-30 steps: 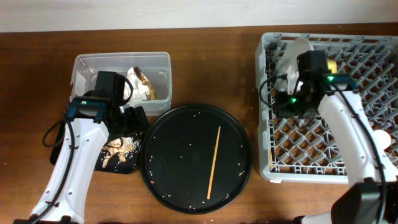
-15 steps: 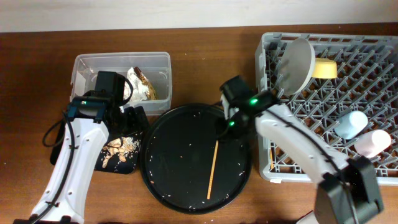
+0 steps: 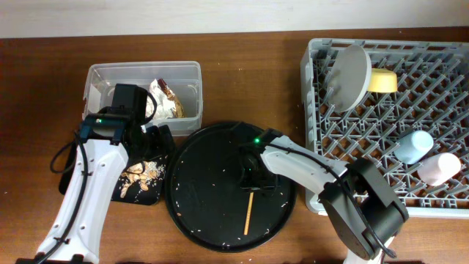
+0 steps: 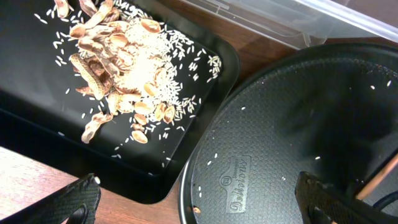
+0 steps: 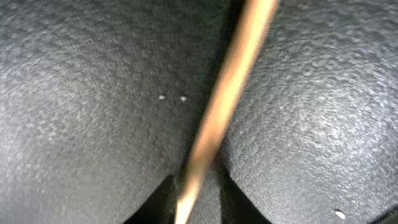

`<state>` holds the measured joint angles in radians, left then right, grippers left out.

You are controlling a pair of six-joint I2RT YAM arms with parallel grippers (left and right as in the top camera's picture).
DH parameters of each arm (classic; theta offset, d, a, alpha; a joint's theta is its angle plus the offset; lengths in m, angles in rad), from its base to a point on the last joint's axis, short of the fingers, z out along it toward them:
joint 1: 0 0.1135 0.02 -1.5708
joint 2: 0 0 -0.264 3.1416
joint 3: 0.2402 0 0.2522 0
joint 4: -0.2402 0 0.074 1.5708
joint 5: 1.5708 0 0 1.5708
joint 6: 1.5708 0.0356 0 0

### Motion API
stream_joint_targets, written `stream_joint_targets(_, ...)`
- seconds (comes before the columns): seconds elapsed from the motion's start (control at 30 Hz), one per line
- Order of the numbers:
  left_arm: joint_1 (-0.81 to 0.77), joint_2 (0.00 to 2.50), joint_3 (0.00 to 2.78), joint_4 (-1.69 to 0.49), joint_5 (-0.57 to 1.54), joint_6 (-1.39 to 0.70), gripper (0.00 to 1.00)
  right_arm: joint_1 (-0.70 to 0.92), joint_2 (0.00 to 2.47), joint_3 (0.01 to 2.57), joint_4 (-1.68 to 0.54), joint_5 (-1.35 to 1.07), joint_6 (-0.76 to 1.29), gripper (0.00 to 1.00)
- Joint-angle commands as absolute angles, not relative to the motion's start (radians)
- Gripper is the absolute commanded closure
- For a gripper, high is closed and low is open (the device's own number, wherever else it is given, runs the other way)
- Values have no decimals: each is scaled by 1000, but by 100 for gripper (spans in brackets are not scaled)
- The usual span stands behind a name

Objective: Sort waste into correct bins and load items into the dishwasher rack
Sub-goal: 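Grasp the second chopstick with the right gripper and place it in the rack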

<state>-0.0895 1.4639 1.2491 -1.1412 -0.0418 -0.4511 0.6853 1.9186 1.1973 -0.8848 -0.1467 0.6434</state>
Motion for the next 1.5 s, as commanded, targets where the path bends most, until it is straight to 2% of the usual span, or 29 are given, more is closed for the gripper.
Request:
stream_joint_targets(0.0,-91,1449,1254,-1143,-46,-459,1,693,1953,1188,-874,-146,668,88)
stream_joint_targets(0.07,-91,1449,1254,-1142,-46,-459,1,693,1953,1188,-877,-146,668,96)
stream_joint_targets(0.23,-91,1449,1254,-1147,-45,-459,1,654,1861,1223,-934,-145,645,96)
stream_joint_targets(0.37,-91,1449,1254,-1146,-45,-459,1,553,1699,1311,-1034,-145,506,96)
stream_joint_targets(0.43,-91,1449,1254,-1146,-45,-459,1,460,1607,1374,-1106,-139,358,96)
stream_joint_targets(0.53,-91,1449,1254,-1145,-45,-459,1,312,1531,1413,-1177,-44,249,96)
stream_joint_targets(0.7,-91,1449,1254,-1145,-45,-459,1,93,1573,1410,-1190,-40,58,96)
stream_joint_targets(0.9,-91,1449,1254,-1145,-41,-459,1,49,1699,1408,-1191,-60,22,95)
stream_joint_targets(0.93,-91,1449,1254,-1145,-41,-459,1,54,1718,1408,-1190,-60,22,91)
stream_joint_targets(1.07,-91,1449,1254,-1145,-41,-459,1,52,1731,1411,-1164,-68,22,88)
stream_joint_targets(1.1,-91,1449,1254,-1145,-41,-459,1,52,1727,1415,-1164,-71,22,83)
stream_joint_targets(1.13,-91,1449,1254,-1145,-41,-459,1,52,1719,1425,-1168,-72,22,73)
stream_joint_targets(1.17,-91,1449,1254,-1145,-41,-459,1,52,1709,1436,-1171,-73,22,71)
stream_joint_targets(1.37,-91,1449,1254,-1145,-41,-450,1,45,1602,1512,-1212,-75,43,68)
stream_joint_targets(1.4,-92,1449,1254,-1139,-31,-408,1,36,1576,1511,-1203,-83,59,65)
stream_joint_targets(1.47,-92,1449,1254,-1117,9,-345,1,4,1547,1511,-1165,-178,54,39)
